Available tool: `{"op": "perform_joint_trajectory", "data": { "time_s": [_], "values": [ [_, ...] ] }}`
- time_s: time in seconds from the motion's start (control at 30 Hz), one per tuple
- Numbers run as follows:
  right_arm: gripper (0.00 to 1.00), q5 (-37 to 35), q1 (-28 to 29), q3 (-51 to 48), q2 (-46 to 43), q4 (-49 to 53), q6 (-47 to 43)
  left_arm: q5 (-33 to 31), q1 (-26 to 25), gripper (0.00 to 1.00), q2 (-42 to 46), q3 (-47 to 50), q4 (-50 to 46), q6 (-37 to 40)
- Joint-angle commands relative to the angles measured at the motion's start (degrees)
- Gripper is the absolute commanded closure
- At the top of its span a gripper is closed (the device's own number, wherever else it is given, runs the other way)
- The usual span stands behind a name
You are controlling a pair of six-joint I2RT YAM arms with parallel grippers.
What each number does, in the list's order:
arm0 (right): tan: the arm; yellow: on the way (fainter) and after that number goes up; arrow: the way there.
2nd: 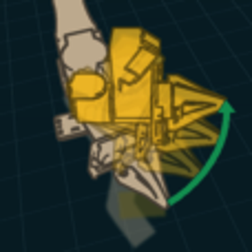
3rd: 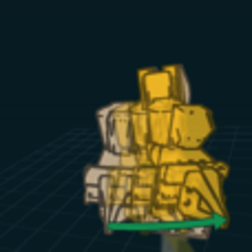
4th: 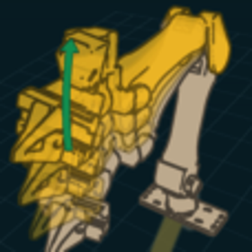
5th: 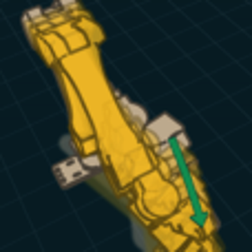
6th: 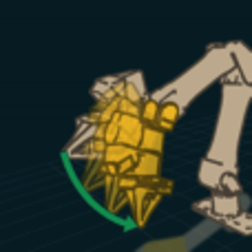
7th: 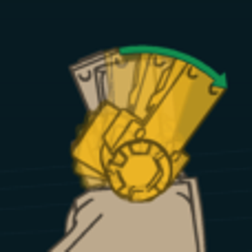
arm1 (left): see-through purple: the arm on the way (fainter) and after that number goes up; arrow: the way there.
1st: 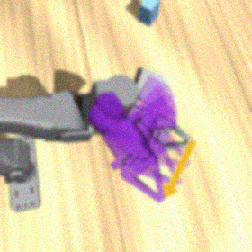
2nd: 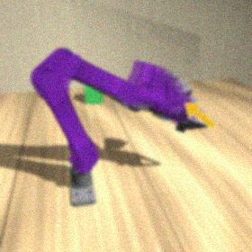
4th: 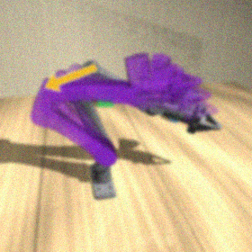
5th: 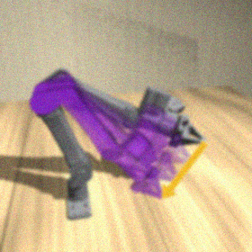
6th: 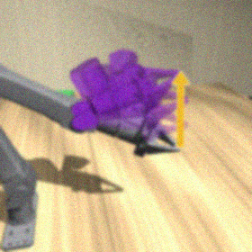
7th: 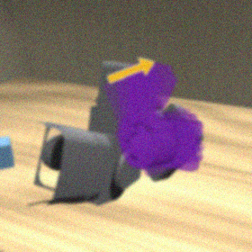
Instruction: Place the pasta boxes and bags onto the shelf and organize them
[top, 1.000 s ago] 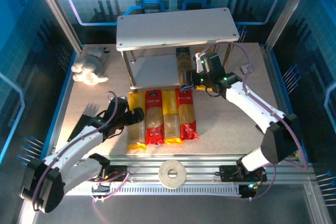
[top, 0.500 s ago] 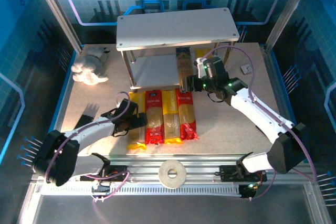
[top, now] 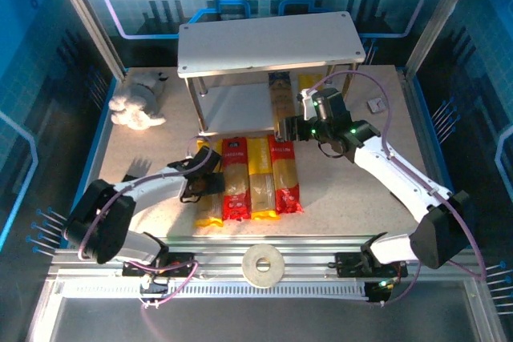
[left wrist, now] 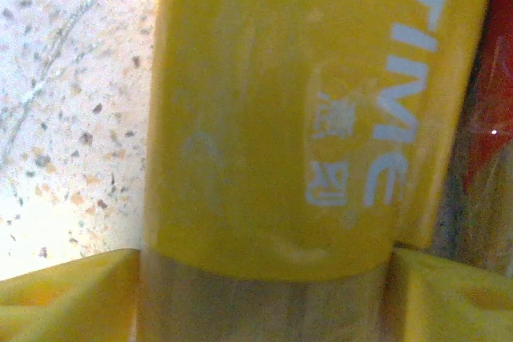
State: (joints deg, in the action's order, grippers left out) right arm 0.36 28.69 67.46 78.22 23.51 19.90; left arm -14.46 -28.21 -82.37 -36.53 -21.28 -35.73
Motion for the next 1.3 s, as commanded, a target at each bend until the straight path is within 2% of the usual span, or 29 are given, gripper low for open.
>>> {"op": "perform_joint_trajectory", "data": {
  "time_s": [0.0,0.13,0.23,0.3,0.37,0.43,0.47,0.83,1.0,1.1,1.27],
  "values": [
    [0.26,0.8,-0.8,-0.7,-1.5,0.0,0.1,7.5,-1.1,0.39,-5.7,2.0,6.3,0.9],
    [0.26,0.9,-1.1,-0.8,-1.9,-0.1,0.0,8.8,-1.1,0.46,-4.1,1.4,4.4,1.2],
    [0.26,1.2,-1.1,-1.0,-2.1,-0.4,0.2,9.2,-1.3,0.47,-0.3,1.6,2.3,1.4],
    [0.26,1.2,-1.1,-1.1,-2.2,-0.6,0.3,9.5,-1.3,0.52,3.5,1.6,0.4,1.7],
    [0.26,1.2,-1.2,-1.4,-2.3,-0.8,0.5,9.7,-1.3,0.64,7.6,1.5,-2.0,1.8],
    [0.26,1.1,-1.2,-1.7,-2.5,-1.3,0.7,9.3,-1.3,0.85,11.8,1.3,-4.6,1.9],
    [0.26,1.0,-1.3,-1.9,-2.6,-1.5,0.8,9.0,-1.3,0.91,13.9,1.1,-5.7,2.0],
    [0.26,1.1,-1.3,-2.2,-3.5,-1.5,1.0,9.5,-1.2,0.88,25.0,-7.9,-16.2,3.9],
    [0.26,1.5,-1.2,-1.5,-4.1,-0.8,0.9,10.0,0.0,0.86,23.7,-11.9,-10.7,5.8],
    [0.26,1.9,-1.1,-1.1,-4.5,0.1,0.7,11.1,1.3,0.86,20.6,-14.1,-6.1,6.8],
    [0.26,2.2,-0.9,-1.2,-6.1,1.2,0.6,9.5,3.5,0.87,13.0,-17.8,2.2,8.7]
  ]
}}
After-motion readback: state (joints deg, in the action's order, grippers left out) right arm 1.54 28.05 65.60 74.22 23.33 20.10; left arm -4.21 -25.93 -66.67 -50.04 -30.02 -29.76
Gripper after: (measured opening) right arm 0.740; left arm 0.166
